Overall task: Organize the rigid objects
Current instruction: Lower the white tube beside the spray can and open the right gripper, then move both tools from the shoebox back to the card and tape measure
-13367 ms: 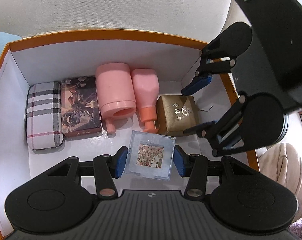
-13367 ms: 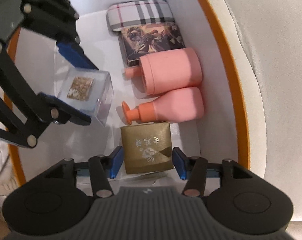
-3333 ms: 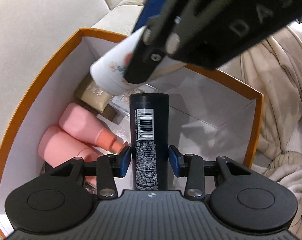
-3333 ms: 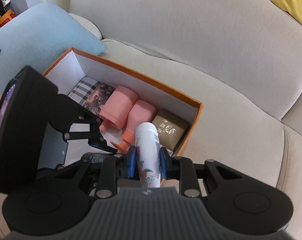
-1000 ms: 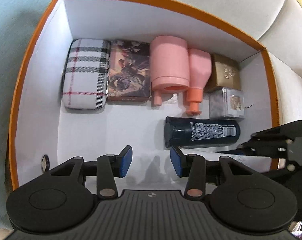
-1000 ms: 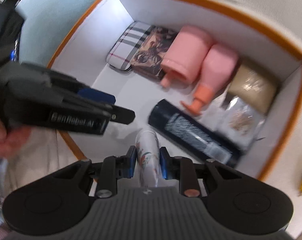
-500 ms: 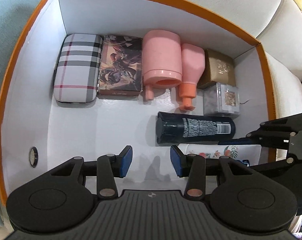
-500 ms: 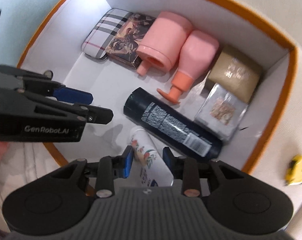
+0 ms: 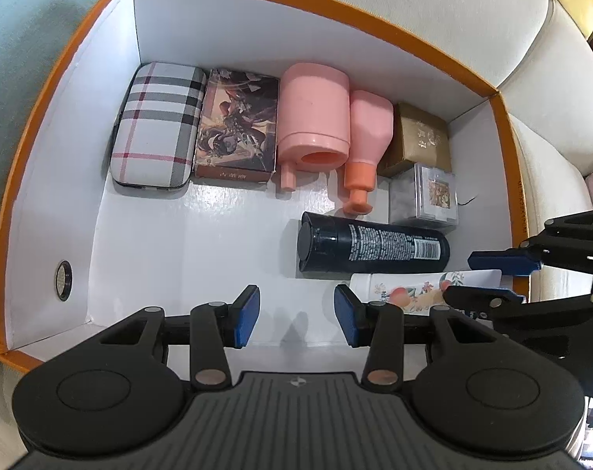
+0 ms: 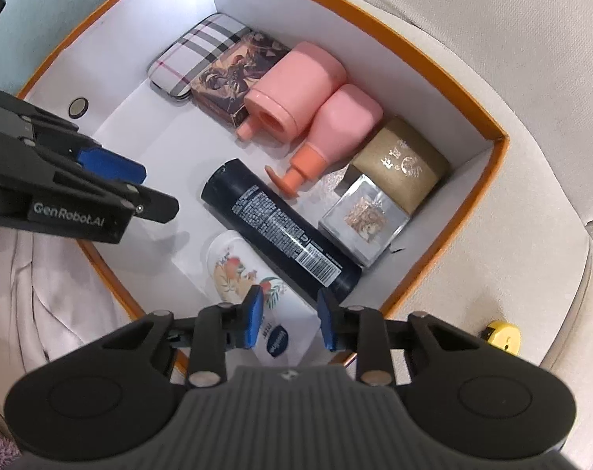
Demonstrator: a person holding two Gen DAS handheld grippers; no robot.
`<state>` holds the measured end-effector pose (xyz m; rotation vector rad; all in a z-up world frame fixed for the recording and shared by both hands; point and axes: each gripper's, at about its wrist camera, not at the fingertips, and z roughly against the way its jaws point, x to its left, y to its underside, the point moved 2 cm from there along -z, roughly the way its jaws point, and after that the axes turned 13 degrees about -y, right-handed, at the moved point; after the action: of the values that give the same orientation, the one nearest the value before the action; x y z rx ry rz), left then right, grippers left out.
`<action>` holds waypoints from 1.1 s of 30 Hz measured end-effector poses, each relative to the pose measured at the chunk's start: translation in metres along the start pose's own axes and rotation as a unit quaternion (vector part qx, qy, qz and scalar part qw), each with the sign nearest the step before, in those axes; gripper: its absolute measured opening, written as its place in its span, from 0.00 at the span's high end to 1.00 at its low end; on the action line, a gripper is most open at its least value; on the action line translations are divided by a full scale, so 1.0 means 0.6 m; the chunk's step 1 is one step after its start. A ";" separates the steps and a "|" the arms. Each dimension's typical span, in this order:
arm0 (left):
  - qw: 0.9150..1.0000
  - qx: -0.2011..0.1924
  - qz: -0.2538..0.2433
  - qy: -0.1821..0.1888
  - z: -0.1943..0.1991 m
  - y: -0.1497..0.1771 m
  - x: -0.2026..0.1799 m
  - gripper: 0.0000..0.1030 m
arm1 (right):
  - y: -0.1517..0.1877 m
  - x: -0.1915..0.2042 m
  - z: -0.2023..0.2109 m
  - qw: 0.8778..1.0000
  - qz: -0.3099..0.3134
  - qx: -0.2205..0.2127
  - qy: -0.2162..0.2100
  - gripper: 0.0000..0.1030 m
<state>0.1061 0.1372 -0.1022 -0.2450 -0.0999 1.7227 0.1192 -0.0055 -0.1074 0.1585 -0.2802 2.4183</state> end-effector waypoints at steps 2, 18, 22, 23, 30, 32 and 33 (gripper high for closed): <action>1.000 -0.004 0.002 0.003 0.004 0.001 0.000 0.51 | -0.002 0.007 -0.002 1.000 0.005 -0.001 0.008 0.69; 1.000 -0.025 -0.002 0.002 0.036 0.017 -0.006 0.51 | -0.013 0.033 -0.008 0.999 0.013 -0.010 0.028 0.64; 0.999 -0.035 -0.013 -0.003 0.050 0.025 -0.022 0.51 | -0.004 0.037 0.008 0.999 0.020 -0.021 0.045 0.63; 0.999 -0.040 -0.014 -0.003 0.055 0.028 -0.027 0.51 | -0.001 0.037 0.014 0.998 0.020 -0.026 0.048 0.63; 0.993 -0.104 -0.051 0.020 0.114 0.043 -0.081 0.51 | 0.041 0.039 0.097 0.990 0.002 -0.121 0.069 0.63; 0.988 -0.131 -0.070 0.036 0.135 0.048 -0.108 0.51 | 0.065 0.033 0.129 0.983 -0.010 -0.164 0.076 0.62; 0.986 -0.140 -0.080 0.044 0.144 0.050 -0.121 0.51 | 0.077 0.030 0.141 0.981 -0.017 -0.179 0.078 0.62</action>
<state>0.0689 0.0670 -0.0166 -0.5076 -0.2903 1.5319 0.0788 -0.0490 -0.0291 -0.1865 -0.6268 2.2863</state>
